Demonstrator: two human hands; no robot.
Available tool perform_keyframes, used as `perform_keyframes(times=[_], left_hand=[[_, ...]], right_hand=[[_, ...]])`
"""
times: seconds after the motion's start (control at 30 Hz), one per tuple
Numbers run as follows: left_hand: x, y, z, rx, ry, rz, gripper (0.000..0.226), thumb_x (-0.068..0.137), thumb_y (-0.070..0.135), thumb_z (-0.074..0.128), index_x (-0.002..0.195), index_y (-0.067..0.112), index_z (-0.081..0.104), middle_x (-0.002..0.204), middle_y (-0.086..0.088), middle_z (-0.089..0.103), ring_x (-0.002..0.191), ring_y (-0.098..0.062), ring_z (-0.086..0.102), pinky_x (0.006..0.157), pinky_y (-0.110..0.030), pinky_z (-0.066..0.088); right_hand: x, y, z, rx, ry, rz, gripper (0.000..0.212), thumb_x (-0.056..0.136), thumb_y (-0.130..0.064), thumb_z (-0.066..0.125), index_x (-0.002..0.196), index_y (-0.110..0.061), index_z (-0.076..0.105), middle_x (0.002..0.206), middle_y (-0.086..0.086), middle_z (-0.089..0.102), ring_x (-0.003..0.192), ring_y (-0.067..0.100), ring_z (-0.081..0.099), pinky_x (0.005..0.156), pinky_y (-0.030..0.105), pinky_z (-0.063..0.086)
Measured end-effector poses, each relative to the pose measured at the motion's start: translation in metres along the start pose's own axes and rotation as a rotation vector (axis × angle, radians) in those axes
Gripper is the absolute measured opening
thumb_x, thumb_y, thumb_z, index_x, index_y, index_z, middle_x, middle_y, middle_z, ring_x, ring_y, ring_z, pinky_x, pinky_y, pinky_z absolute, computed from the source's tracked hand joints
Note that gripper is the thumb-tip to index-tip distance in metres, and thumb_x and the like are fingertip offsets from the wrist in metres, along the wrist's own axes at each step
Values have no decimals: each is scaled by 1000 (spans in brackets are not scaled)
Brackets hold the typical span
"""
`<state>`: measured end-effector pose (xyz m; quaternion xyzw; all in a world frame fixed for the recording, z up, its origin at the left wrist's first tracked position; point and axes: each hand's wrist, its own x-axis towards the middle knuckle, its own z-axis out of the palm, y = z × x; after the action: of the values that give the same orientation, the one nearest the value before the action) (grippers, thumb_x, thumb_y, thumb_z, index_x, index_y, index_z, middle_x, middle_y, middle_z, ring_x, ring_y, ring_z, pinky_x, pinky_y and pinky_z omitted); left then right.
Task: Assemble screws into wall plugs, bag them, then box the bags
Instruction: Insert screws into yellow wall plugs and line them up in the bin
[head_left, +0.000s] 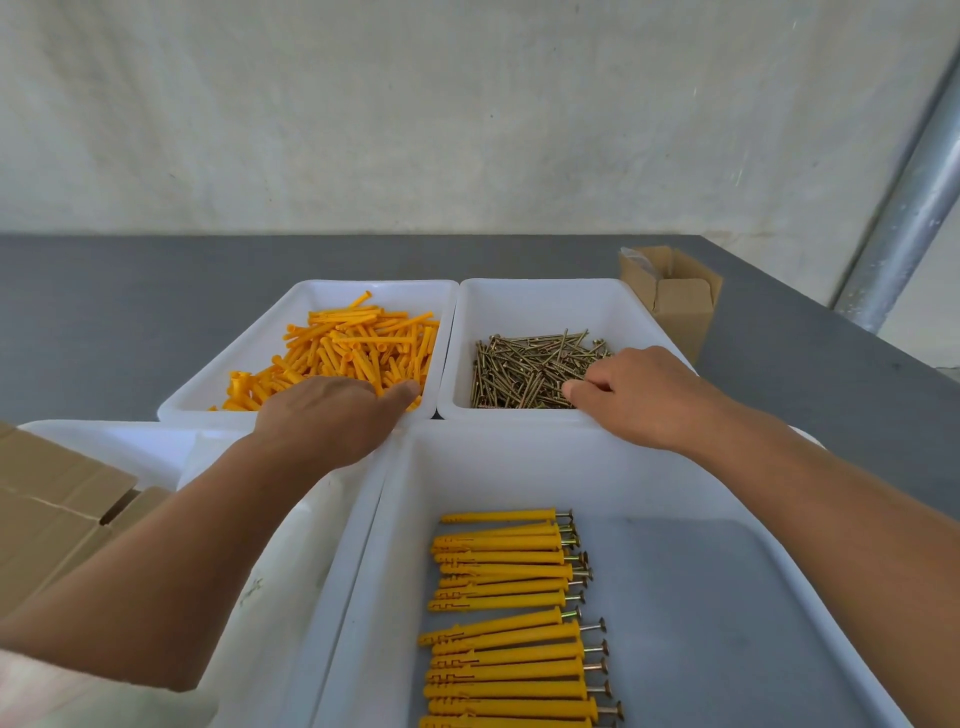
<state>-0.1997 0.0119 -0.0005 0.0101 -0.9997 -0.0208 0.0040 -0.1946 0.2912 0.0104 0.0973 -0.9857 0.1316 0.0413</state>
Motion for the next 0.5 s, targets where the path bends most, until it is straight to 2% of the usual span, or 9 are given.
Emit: perform_keyframes(times=[0.1,0.17,0.27,0.37,0.43,0.5], left_hand=[[-1,1,0,-34,61,-23,71,93,69,18,83,19,68,89,-2,63,86,-19,54,67,-31,37],[-2,2,-1,-78,117,-33,63,98,58,26,78,14,65,82,-3,59,78,-18,51,63,-31,34],[-4,3,-5,-169,214,-39,43,98,34,34,68,11,55,79,-6,51,72,-20,45,64,-31,31],[-6,6,-8,-175,314,-2,29,94,22,41,81,10,64,86,-7,55,80,-21,46,69,-30,35],[-6,6,-10,-241,319,15,26,90,14,47,99,16,71,96,-2,51,88,-19,43,75,-29,35],[-7,6,-11,-301,354,18,33,83,6,54,108,18,71,104,-1,47,91,-19,44,77,-27,34]], right_hand=[[-1,-2,-1,20,29,4,49,99,-48,45,66,-12,52,64,3,52,63,18,49,53,31,34],[-1,-2,-2,30,53,-7,44,97,-47,50,77,-10,65,73,6,63,71,22,58,59,33,42],[-2,-3,-3,84,82,-7,26,94,-42,58,88,-20,71,84,-6,68,81,9,59,63,19,42],[-2,-5,-5,114,122,-20,11,92,-32,63,96,-26,71,89,-15,65,88,7,59,62,10,35],[-3,-7,-7,133,140,-24,20,93,-20,62,110,-26,70,103,-9,67,93,7,58,64,10,35],[-5,-9,-9,160,152,-21,33,94,-8,55,120,-25,68,116,-3,67,103,12,60,76,15,42]])
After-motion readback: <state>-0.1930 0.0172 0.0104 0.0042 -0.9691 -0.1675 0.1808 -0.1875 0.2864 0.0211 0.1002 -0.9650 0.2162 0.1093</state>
